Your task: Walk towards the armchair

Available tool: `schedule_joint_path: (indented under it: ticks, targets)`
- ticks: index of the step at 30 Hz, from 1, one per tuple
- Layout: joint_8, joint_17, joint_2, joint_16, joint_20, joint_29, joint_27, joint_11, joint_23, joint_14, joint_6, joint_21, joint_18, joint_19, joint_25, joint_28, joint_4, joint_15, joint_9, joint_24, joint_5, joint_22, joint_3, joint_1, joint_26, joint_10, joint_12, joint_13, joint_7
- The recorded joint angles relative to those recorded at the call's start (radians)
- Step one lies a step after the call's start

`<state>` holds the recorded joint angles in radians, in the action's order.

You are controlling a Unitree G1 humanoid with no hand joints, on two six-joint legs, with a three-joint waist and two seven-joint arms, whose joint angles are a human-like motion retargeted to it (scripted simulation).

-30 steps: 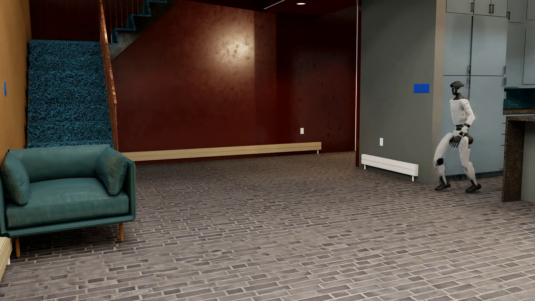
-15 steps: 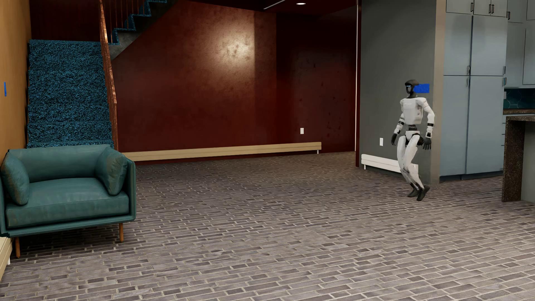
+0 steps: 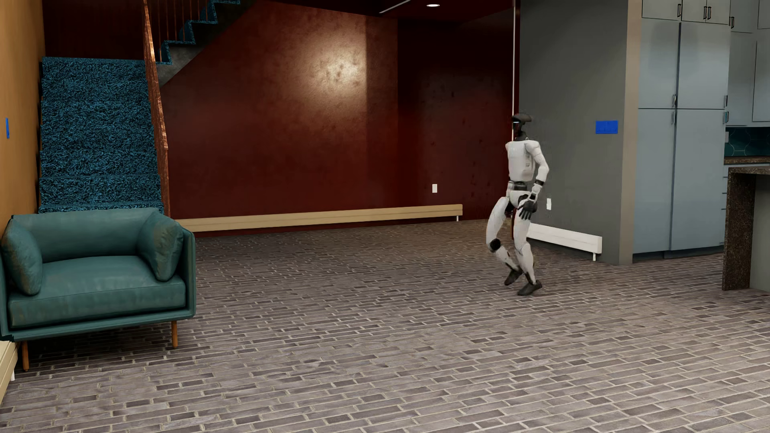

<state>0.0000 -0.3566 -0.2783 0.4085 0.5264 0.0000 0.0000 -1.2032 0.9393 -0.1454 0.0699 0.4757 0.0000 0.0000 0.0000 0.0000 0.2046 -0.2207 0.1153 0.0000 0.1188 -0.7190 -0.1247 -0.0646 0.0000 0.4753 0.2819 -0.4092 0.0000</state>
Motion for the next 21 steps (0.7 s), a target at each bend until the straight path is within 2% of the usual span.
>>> schedule_joint_path:
  ticks: [1, 3, 4, 5, 6, 7, 8, 9, 10, 11, 12, 13, 14, 15, 16, 17, 18, 19, 20, 21]
  targets:
    - [0.000, -0.004, -0.064, -0.002, -0.082, 0.000, 0.000, 0.166, 0.027, -0.074, -0.015, 0.008, 0.000, 0.000, 0.000, 0.000, -0.029, 0.019, -0.003, 0.000, 0.000, 0.069, -0.068, -0.090, 0.000, -0.042, -0.041, -0.047, 0.000]
    - [0.000, -0.018, -0.138, 0.033, -0.161, 0.000, 0.000, 0.567, 0.066, -0.198, -0.035, 0.002, 0.000, 0.000, 0.000, 0.000, -0.078, 0.037, -0.031, 0.000, 0.018, 0.214, -0.166, -0.212, 0.000, -0.066, -0.133, -0.128, 0.000]
    - [0.000, -0.019, -0.166, 0.051, -0.199, 0.000, 0.000, 0.679, 0.075, -0.220, -0.036, -0.056, 0.000, 0.000, 0.000, 0.000, -0.088, 0.045, -0.056, 0.000, 0.029, 0.274, -0.209, -0.244, 0.000, -0.070, -0.162, -0.165, 0.000]
    - [0.000, -0.029, -0.206, 0.071, -0.238, 0.000, 0.000, 1.061, 0.088, -0.219, -0.038, -0.057, 0.000, 0.000, 0.000, 0.000, -0.119, 0.214, -0.072, 0.000, 0.040, 0.325, -0.243, -0.279, 0.000, -0.058, -0.182, -0.188, 0.000]
    - [0.000, -0.032, -0.233, 0.077, -0.277, 0.000, 0.000, 0.692, 0.106, -0.183, -0.038, -0.078, 0.000, 0.000, 0.000, 0.000, -0.155, 0.003, -0.071, 0.000, 0.045, 0.343, -0.283, -0.323, 0.000, -0.031, -0.186, -0.203, 0.000]
    - [0.000, -0.043, -0.237, 0.075, -0.292, 0.000, 0.000, 0.590, 0.129, -0.105, -0.048, -0.075, 0.000, 0.000, 0.000, 0.000, -0.188, 0.053, -0.070, 0.000, 0.030, 0.341, -0.311, -0.358, 0.000, 0.038, -0.173, -0.211, 0.000]
    - [0.000, -0.043, -0.302, 0.052, -0.294, 0.000, 0.000, 0.453, 0.151, 0.049, -0.082, -0.084, 0.000, 0.000, 0.000, 0.000, -0.220, 0.120, -0.095, 0.000, -0.001, 0.318, -0.303, -0.313, 0.000, 0.179, -0.155, -0.211, 0.000]
    - [0.000, -0.050, -0.264, 0.031, -0.278, 0.000, 0.000, 0.337, 0.194, 0.241, -0.118, -0.065, 0.000, 0.000, 0.000, 0.000, -0.267, 0.075, -0.073, 0.000, -0.068, 0.265, -0.278, -0.289, 0.000, 0.347, -0.125, -0.183, 0.000]
    - [0.000, -0.038, -0.189, 0.021, -0.208, 0.000, 0.000, 0.308, 0.194, 0.359, -0.099, -0.048, 0.000, 0.000, 0.000, 0.000, -0.250, 0.004, -0.057, 0.000, -0.091, 0.214, -0.246, -0.203, 0.000, 0.584, -0.097, -0.148, 0.000]
    - [0.000, -0.030, -0.096, 0.006, -0.125, 0.000, 0.000, 0.331, 0.137, 0.323, -0.102, -0.056, 0.000, 0.000, 0.000, 0.000, -0.246, -0.028, -0.043, 0.000, -0.126, 0.125, -0.202, -0.103, 0.000, 0.776, -0.101, -0.124, 0.000]
    - [0.000, -0.019, 0.002, -0.011, -0.018, 0.000, 0.000, 0.385, 0.073, 0.257, -0.081, -0.051, 0.000, 0.000, 0.000, 0.000, -0.218, -0.029, -0.034, 0.000, -0.140, 0.003, -0.129, 0.007, 0.000, 0.887, -0.107, -0.091, 0.000]
    - [0.000, 0.004, 0.106, -0.024, -0.026, 0.000, 0.000, 0.449, -0.013, 0.240, -0.043, -0.087, 0.000, 0.000, 0.000, 0.000, -0.179, -0.023, -0.028, 0.000, -0.146, -0.014, -0.059, 0.104, 0.000, 0.898, -0.044, -0.054, 0.000]
    - [0.000, 0.006, 0.216, -0.055, -0.030, 0.000, 0.000, 0.517, -0.123, 0.275, -0.029, -0.118, 0.000, 0.000, 0.000, 0.000, -0.158, -0.019, -0.017, 0.000, -0.149, -0.113, 0.015, 0.185, 0.000, 0.816, 0.006, -0.029, 0.000]
    - [0.000, 0.007, 0.299, -0.036, 0.124, 0.000, 0.000, 0.570, -0.213, 0.364, -0.002, -0.123, 0.000, 0.000, 0.000, 0.000, -0.129, -0.004, -0.019, 0.000, -0.131, -0.177, 0.070, 0.267, 0.000, 0.643, 0.028, 0.017, 0.000]
    - [0.000, 0.006, 0.373, -0.033, 0.161, 0.000, 0.000, 0.611, -0.319, 0.452, 0.012, -0.145, 0.000, 0.000, 0.000, 0.000, -0.121, 0.004, -0.016, 0.000, -0.115, -0.213, 0.136, 0.331, 0.000, 0.427, 0.073, 0.059, 0.000]
    - [0.000, 0.002, 0.456, -0.032, 0.194, 0.000, 0.000, 0.648, -0.421, 0.432, 0.019, -0.191, 0.000, 0.000, 0.000, 0.000, -0.120, -0.020, -0.018, 0.000, -0.098, -0.239, 0.181, 0.365, 0.000, 0.218, 0.122, 0.089, 0.000]
    - [0.000, -0.009, 0.512, -0.028, 0.218, 0.000, 0.000, 0.673, -0.494, 0.217, 0.017, -0.209, 0.000, 0.000, 0.000, 0.000, -0.138, -0.043, -0.029, 0.000, -0.093, -0.262, 0.226, 0.404, 0.000, 0.044, 0.161, 0.136, 0.000]
    - [0.000, -0.023, 0.546, -0.019, 0.257, 0.000, 0.000, 0.667, -0.548, -0.089, 0.007, -0.241, 0.000, 0.000, 0.000, 0.000, -0.165, -0.071, -0.037, 0.000, -0.086, -0.263, 0.273, 0.447, 0.000, -0.011, 0.195, 0.180, 0.000]
    - [0.000, -0.032, 0.590, -0.014, 0.241, 0.000, 0.000, 0.661, -0.591, -0.240, 0.011, -0.275, 0.000, 0.000, 0.000, 0.000, -0.178, -0.084, -0.042, 0.000, -0.061, -0.254, 0.315, 0.476, 0.000, 0.006, 0.227, 0.207, 0.000]
    - [0.000, -0.037, 0.640, -0.004, 0.271, 0.000, 0.000, 0.650, -0.609, -0.207, -0.001, -0.309, 0.000, 0.000, 0.000, 0.000, -0.198, -0.060, -0.032, 0.000, -0.050, -0.267, 0.374, 0.493, 0.000, 0.006, 0.245, 0.214, 0.000]
